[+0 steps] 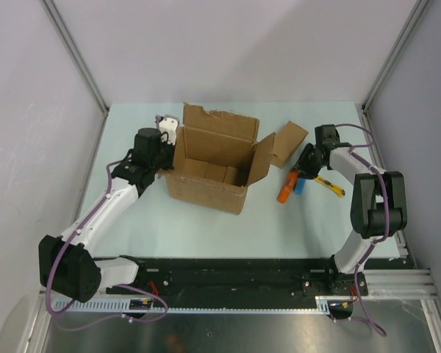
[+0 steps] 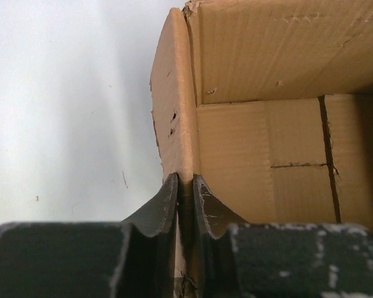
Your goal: Unpack the express box
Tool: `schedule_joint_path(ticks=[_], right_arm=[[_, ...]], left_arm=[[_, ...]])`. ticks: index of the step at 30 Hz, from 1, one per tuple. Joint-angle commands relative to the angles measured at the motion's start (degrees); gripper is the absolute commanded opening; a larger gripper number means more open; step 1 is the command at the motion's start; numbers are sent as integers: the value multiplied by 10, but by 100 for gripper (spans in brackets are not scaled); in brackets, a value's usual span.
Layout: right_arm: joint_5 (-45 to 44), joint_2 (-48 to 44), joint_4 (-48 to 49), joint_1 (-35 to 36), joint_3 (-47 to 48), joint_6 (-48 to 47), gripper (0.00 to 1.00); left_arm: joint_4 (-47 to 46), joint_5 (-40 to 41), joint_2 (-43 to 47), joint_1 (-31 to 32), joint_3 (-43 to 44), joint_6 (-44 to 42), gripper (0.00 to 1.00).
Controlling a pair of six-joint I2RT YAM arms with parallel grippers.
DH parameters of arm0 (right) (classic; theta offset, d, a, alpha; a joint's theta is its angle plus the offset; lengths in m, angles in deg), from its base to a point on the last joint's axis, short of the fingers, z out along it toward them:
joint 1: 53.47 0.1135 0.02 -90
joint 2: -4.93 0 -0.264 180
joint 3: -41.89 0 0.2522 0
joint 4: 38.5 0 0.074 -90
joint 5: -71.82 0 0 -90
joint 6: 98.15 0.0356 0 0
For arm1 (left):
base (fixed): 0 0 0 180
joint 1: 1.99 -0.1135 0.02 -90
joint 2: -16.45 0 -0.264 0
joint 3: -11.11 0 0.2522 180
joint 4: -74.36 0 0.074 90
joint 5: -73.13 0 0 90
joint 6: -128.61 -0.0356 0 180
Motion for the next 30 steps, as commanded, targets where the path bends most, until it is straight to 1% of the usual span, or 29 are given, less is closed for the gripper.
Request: schedule_joint_path(ticks=[1, 3, 4, 7, 11, 12, 13, 14, 15, 17, 18, 20, 22, 24, 27, 28, 30], right_arm=[[-63, -31, 5, 1, 5, -4, 42], [-77, -65, 4, 5, 5, -8, 43], [-83, -76, 5, 5, 5, -15, 44], [-101, -126, 6, 7, 5, -22, 45], [-118, -188, 4, 8, 5, -30, 47], [-141, -199, 4, 9, 5, -31, 49], [-148, -225, 5, 10, 5, -32, 51], [-152, -235, 7, 11, 5, -35, 54], [-153, -248, 15, 14, 5, -40, 58], [-150, -284, 23, 17, 6, -42, 64], [-146, -293, 32, 20, 6, -36, 73], [-138, -316, 47, 28, 8, -34, 78], [-145, -328, 64, 44, 13, -26, 81], [-163, -349, 78, 56, 18, -24, 83], [-191, -386, 98, 70, 20, -23, 84], [-203, -394, 98, 70, 21, -9, 84], [-249, -410, 72, 68, 47, 9, 85]], left_arm=[[-15, -20, 24, -3, 27, 21, 19], [-15, -23, 27, -3, 32, 19, 23], [-15, -27, 30, -3, 33, 20, 28], [-15, -37, 37, -3, 42, 20, 38], [-15, -38, 52, -3, 51, 23, 47], [-15, -36, 61, -3, 52, 23, 50], [-15, -33, 65, -3, 52, 25, 59], [-15, -26, 70, -3, 54, 26, 62], [-15, -20, 83, -3, 55, 30, 75], [-14, -13, 94, -4, 62, 35, 84], [-15, -15, 99, -4, 65, 35, 98], [-14, -16, 121, -4, 69, 56, 100], [-12, 5, 148, -4, 70, 79, 100], [-9, 56, 170, -4, 69, 114, 100], [-9, 72, 217, -4, 64, 104, 100], [-8, 90, 227, -4, 64, 99, 100], [13, 154, 250, -4, 72, 95, 100]])
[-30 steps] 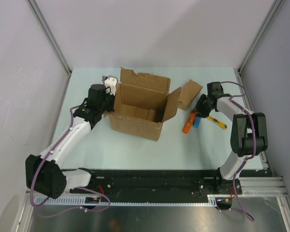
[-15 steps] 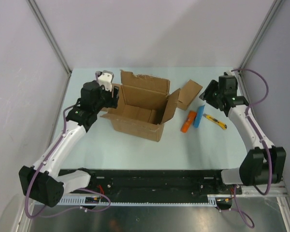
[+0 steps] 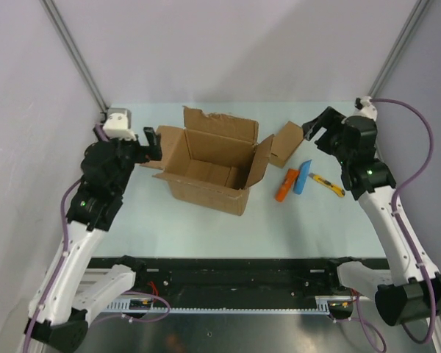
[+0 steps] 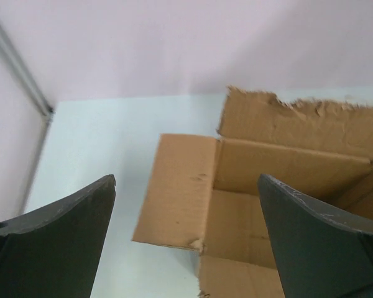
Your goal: Unpack the express box
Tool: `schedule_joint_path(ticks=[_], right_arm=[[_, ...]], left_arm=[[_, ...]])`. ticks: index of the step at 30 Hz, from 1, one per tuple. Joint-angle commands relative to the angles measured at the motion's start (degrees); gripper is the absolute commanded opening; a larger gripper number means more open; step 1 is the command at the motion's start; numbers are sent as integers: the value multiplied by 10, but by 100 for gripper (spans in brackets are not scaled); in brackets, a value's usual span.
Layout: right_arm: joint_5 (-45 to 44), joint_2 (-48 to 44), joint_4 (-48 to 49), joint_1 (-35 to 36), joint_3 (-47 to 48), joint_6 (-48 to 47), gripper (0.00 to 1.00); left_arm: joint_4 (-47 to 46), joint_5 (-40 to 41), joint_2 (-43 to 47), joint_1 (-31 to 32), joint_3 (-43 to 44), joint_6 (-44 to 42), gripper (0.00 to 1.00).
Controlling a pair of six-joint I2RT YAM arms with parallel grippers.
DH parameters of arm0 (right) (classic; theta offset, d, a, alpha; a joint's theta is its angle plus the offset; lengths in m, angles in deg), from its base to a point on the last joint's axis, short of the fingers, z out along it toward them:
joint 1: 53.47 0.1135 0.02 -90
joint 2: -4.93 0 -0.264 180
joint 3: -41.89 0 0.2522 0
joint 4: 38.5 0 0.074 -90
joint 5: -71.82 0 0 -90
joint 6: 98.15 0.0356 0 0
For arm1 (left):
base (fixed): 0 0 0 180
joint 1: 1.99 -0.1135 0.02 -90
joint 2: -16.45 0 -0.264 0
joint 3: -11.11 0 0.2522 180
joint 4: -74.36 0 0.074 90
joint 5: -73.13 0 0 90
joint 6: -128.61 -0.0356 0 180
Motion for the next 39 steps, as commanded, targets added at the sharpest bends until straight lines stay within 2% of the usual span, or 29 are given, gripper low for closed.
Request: schedule_joint_path(ticks=[1, 8, 15, 20, 24, 39], right_arm=[[-98, -49, 13, -1, 56, 36, 85], [-164, -70, -30, 7, 91, 25, 85], [-201, -89, -42, -7, 109, 4, 85], [-203, -91, -44, -9, 112, 8, 85], [-209, -91, -42, -9, 113, 7, 86], [-206, -85, -37, -11, 117, 4, 86]], left_arm=[[21, 157, 49, -3, 31, 25, 100], [59, 208, 80, -3, 37, 23, 100], [66, 195, 59, -3, 58, 2, 100], [65, 211, 45, -3, 60, 15, 100], [65, 189, 39, -3, 62, 8, 100], [63, 188, 30, -3, 75, 13, 100]])
